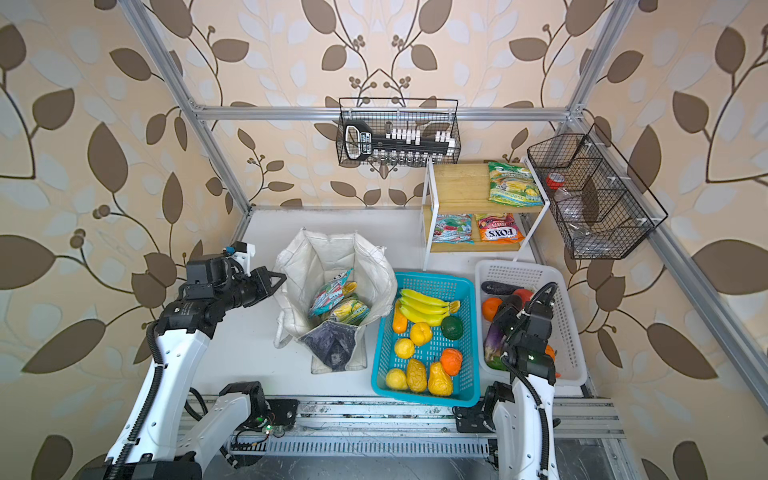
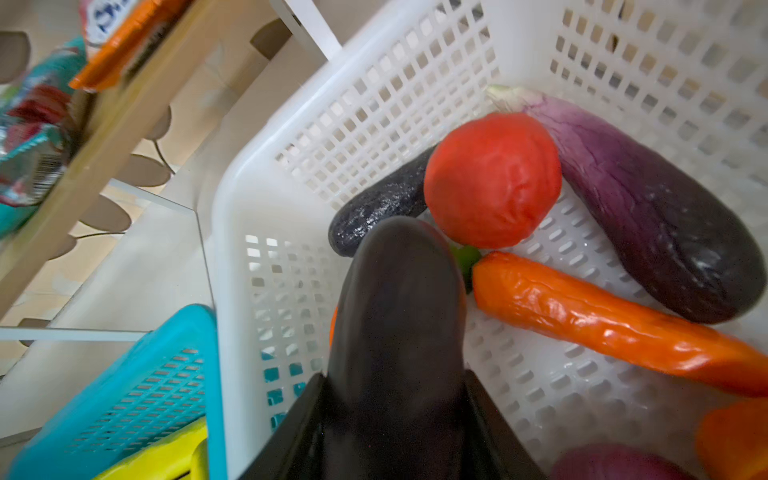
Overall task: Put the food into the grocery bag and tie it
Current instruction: 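Grasp the dark purple eggplant in the white basket with the right gripper, then lift the eggplant and carry it over the tote, lowering it inside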
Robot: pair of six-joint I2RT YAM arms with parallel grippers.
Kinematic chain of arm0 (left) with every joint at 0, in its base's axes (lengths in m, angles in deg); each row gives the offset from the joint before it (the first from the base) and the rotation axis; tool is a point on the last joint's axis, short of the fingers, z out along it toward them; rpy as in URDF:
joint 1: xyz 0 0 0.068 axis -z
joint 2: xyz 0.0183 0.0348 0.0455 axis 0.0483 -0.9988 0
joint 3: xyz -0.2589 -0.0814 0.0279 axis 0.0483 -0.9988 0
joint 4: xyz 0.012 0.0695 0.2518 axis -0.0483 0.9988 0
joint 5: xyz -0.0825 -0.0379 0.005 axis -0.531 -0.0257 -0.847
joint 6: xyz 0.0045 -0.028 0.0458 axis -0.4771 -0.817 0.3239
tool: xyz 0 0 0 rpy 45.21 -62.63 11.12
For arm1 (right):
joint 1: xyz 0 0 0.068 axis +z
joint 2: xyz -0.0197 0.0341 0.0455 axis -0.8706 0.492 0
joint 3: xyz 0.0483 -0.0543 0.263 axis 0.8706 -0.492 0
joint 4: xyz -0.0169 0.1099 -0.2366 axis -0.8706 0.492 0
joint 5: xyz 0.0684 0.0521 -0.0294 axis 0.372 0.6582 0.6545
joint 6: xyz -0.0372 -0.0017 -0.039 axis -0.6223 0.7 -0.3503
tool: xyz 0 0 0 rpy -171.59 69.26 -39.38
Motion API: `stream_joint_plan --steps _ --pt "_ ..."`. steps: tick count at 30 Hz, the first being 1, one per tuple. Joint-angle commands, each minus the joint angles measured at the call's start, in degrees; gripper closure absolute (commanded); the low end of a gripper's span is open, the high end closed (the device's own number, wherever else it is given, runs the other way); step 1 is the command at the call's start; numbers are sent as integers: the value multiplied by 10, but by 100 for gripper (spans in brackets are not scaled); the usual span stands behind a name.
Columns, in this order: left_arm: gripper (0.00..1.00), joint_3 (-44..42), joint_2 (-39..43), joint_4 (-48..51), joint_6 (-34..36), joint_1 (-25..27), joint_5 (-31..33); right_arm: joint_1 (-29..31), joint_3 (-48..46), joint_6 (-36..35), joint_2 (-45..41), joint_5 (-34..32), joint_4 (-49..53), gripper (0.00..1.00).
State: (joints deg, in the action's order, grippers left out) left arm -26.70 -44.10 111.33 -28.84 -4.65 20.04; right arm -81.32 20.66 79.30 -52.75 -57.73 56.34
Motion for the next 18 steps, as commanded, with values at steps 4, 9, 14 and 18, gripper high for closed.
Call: stream_joint_plan --steps 4,9,14,18 --pt "100 5 17 -16 13 6 -1 -2 65 -15 -30 17 9 54" --pt "100 4 16 -17 12 6 -1 -1 94 -12 -32 34 11 55" --pt "100 3 14 -17 12 6 -1 5 113 -4 -55 71 -1 55" --pt "100 3 14 -18 10 6 -1 35 138 9 -56 84 1 56"
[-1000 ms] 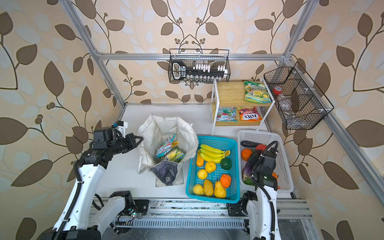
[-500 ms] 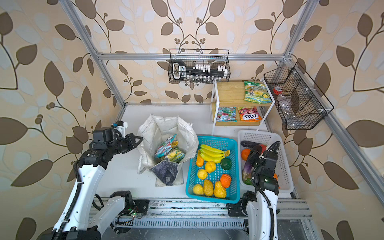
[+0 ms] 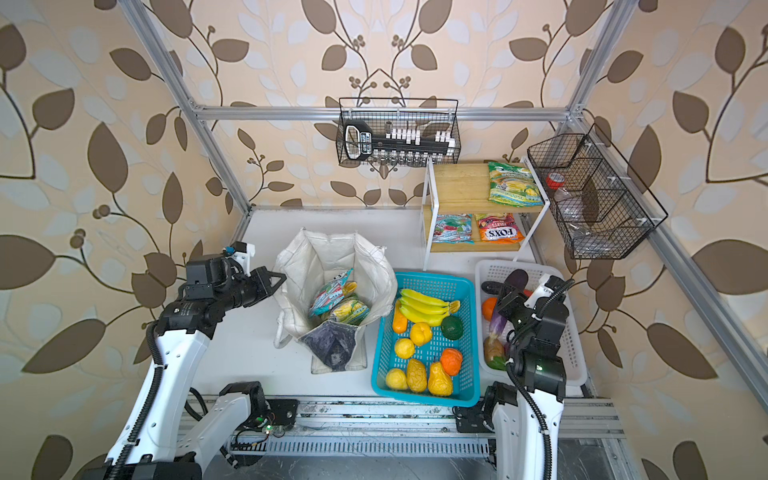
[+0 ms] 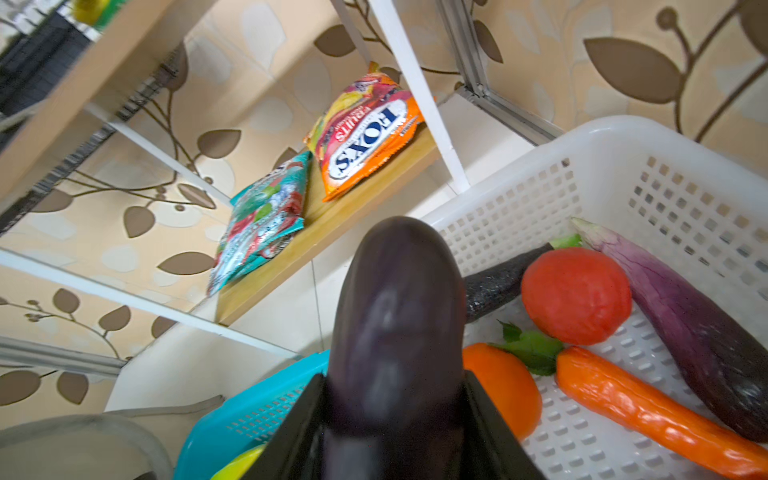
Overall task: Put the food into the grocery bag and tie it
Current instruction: 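Lift the eggplant and carry it over the tote, lowering it inside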
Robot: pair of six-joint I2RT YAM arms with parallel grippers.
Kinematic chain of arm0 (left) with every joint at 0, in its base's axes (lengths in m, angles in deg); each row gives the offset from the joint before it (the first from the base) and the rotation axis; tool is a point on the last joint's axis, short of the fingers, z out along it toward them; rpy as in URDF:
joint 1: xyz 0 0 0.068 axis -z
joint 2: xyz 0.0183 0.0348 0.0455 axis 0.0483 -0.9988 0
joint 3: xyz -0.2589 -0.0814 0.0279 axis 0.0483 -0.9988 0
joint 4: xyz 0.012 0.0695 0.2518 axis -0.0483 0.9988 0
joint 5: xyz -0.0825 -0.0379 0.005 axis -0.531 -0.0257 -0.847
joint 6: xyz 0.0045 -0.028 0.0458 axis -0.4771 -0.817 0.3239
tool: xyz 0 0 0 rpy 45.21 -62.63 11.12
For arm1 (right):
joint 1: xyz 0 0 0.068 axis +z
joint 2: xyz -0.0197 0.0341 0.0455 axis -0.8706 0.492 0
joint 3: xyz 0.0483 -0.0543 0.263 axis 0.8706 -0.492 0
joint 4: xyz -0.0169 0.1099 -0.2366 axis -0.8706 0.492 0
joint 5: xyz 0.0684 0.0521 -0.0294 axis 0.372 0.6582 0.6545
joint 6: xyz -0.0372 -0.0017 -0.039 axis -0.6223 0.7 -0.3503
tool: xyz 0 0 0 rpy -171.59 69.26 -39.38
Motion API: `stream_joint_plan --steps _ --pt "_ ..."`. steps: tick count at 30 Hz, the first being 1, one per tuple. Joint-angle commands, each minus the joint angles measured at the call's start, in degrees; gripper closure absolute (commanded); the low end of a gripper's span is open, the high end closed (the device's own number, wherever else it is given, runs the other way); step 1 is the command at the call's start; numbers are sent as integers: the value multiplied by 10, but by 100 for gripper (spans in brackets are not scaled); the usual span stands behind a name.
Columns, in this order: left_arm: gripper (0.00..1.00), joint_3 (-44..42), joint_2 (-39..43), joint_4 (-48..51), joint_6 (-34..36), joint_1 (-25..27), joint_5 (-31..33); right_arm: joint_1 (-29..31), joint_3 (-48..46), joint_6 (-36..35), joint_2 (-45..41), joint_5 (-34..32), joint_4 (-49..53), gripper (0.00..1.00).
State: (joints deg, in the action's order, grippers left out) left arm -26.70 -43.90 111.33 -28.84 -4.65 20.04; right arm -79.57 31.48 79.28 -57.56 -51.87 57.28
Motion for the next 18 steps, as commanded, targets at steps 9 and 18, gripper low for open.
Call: stream_joint_plan --steps 9,18 --pt "100 2 8 -18 9 6 -2 240 83 42 12 -119 -27 56" --pt "100 2 13 -19 9 6 -3 546 159 30 132 -319 -107 56"
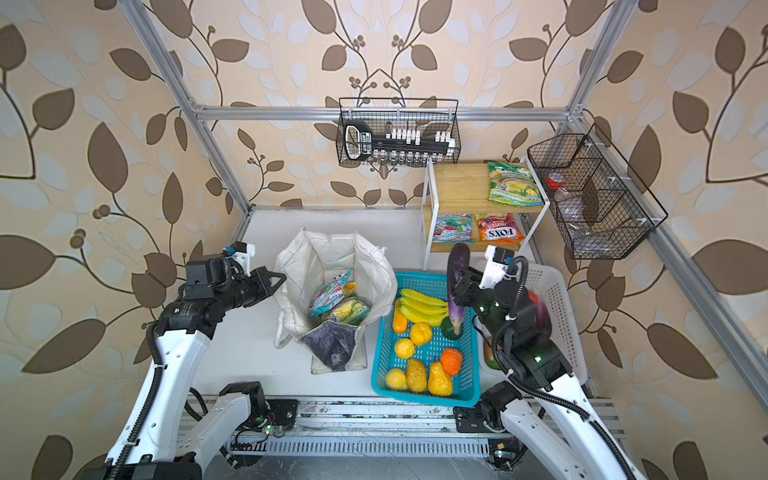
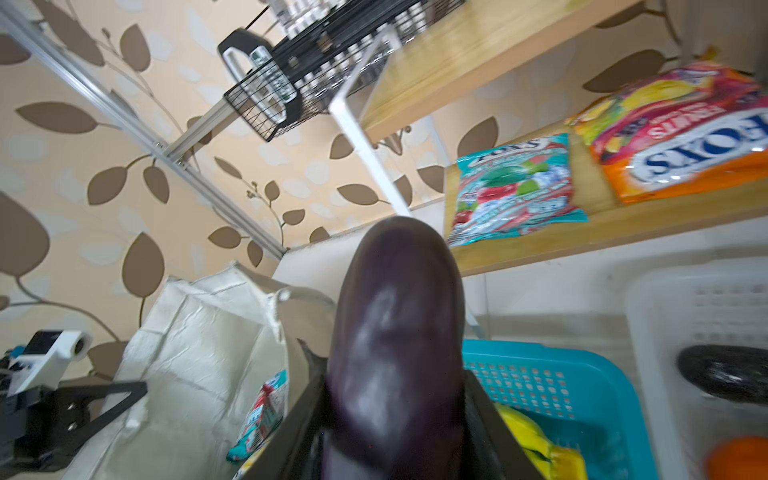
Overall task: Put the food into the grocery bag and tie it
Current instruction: 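Lift the eggplant and carry it over the tote, lowering it inside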
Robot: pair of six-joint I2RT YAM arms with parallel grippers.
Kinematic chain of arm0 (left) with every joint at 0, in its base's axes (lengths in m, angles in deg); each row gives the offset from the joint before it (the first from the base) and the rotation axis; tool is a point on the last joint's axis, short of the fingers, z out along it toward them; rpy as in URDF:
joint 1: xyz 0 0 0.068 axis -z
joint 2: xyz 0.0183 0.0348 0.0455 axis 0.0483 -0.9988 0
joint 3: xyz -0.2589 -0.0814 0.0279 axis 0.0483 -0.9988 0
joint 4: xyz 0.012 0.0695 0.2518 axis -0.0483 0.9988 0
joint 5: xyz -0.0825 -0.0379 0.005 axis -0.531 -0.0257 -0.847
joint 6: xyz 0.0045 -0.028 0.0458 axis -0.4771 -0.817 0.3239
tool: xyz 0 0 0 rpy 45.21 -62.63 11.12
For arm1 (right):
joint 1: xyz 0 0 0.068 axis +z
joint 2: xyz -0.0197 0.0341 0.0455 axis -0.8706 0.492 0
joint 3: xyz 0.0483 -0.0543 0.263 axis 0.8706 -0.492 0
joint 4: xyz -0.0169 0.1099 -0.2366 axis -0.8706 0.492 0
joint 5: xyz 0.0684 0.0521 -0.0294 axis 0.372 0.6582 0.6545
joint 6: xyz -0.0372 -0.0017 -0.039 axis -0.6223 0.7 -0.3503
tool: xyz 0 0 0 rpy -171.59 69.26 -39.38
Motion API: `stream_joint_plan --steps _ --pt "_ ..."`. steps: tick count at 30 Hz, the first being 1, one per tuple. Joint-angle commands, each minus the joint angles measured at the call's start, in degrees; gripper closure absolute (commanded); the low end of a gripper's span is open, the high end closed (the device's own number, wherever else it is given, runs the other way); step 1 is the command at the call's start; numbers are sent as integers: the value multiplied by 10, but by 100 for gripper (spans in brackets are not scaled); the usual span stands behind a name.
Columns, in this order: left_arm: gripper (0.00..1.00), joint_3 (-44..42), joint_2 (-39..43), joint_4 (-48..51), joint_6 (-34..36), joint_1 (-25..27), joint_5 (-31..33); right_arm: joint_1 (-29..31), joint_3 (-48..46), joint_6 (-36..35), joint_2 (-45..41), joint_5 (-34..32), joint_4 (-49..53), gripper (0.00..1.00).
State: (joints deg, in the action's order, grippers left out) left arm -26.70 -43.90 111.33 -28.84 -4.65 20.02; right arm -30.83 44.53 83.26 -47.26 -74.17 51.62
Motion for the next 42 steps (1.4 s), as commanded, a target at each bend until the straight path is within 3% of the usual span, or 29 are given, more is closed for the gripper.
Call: stream_joint_plan --steps 1,4,7,14,20,24,36,42 --pt "100 2 14 -20 9 6 -2 93 39 -18 50 -119 -64 55" --pt "100 2 11 -20 10 6 -6 165 83 -42 125 -146 -101 55" --pt "100 2 10 -23 12 6 -13 206 129 -55 202 -127 -143 55" --pt "100 -1 9 -32 14 6 -22 228 283 -95 390 -45 -181 55" --pt "100 -1 7 -33 15 5 -22 260 370 -126 500 -57 -149 55" --pt "100 -2 8 -34 15 4 -22 284 386 -138 542 -82 -125 54" --pt "100 -3 4 -42 10 1 -35 291 360 -96 621 21 -109 56" --pt "100 -4 4 -43 8 1 -44 258 356 -62 661 72 -112 55"
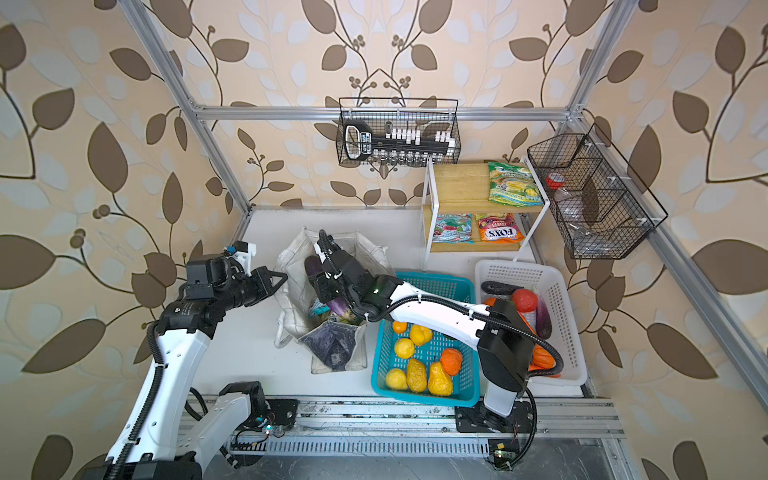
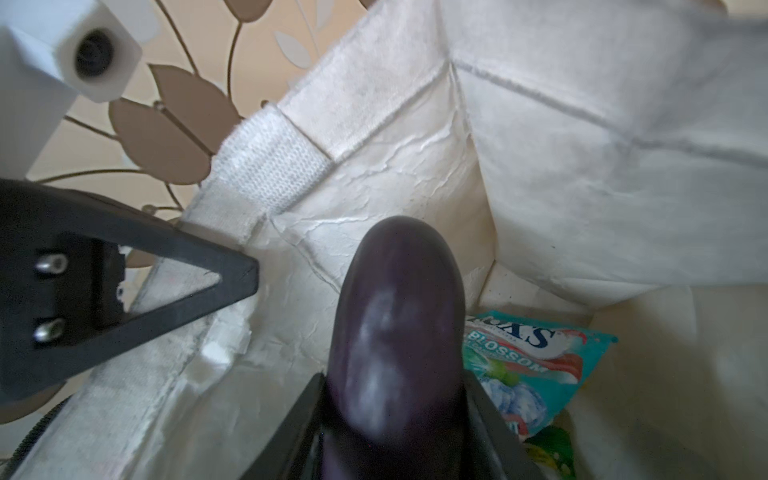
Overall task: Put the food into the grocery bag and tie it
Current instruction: 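Lift the eggplant and carry it over the tote, lowering it inside, then open the right gripper to release the eggplant into the tote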
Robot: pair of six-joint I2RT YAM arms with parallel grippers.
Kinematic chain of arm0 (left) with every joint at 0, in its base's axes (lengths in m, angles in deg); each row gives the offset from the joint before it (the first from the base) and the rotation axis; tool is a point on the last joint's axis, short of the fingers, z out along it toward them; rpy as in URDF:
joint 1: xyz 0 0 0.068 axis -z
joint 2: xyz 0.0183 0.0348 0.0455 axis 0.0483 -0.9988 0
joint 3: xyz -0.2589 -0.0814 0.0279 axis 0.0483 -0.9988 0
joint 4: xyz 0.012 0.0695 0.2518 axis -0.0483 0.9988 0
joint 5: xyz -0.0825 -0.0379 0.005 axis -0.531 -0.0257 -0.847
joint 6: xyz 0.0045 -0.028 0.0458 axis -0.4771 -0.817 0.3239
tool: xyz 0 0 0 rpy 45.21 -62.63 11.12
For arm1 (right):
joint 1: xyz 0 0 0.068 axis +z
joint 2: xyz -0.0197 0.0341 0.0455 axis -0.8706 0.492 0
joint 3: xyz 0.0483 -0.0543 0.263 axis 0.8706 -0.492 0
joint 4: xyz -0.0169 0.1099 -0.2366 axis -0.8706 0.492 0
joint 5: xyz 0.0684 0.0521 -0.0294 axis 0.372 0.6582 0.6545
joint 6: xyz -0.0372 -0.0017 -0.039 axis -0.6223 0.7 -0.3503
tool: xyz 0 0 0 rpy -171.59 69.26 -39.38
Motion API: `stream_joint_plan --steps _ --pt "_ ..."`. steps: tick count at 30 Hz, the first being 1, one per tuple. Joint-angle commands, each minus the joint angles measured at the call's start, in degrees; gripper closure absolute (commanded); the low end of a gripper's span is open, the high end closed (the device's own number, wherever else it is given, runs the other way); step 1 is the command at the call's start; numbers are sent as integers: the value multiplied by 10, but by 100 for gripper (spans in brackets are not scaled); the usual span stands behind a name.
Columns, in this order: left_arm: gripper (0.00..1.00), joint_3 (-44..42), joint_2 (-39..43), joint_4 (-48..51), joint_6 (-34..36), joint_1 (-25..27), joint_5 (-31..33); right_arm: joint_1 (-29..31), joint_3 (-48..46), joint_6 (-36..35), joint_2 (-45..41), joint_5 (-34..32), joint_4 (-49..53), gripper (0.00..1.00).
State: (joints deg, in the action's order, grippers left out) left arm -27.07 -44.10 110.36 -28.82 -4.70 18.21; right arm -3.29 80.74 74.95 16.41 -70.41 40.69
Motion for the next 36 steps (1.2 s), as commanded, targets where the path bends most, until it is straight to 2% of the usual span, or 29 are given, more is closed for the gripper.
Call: stream_joint_plan --steps 1,8,16,22,36 --pt "100 0 7 -34 8 1 -25 -23 -6 27 31 38 -2 55" --pt "100 0 16 -33 8 0 -12 -32 7 28 70 6 48 54" --pt "100 0 14 -28 10 -1 -6 -31 -1 30 102 5 64 52" --pt "100 1 15 -25 12 -1 0 -33 1 31 106 -2 69 45" --pt "100 1 16 -25 13 0 -4 -38 -11 45 107 -15 67 44"
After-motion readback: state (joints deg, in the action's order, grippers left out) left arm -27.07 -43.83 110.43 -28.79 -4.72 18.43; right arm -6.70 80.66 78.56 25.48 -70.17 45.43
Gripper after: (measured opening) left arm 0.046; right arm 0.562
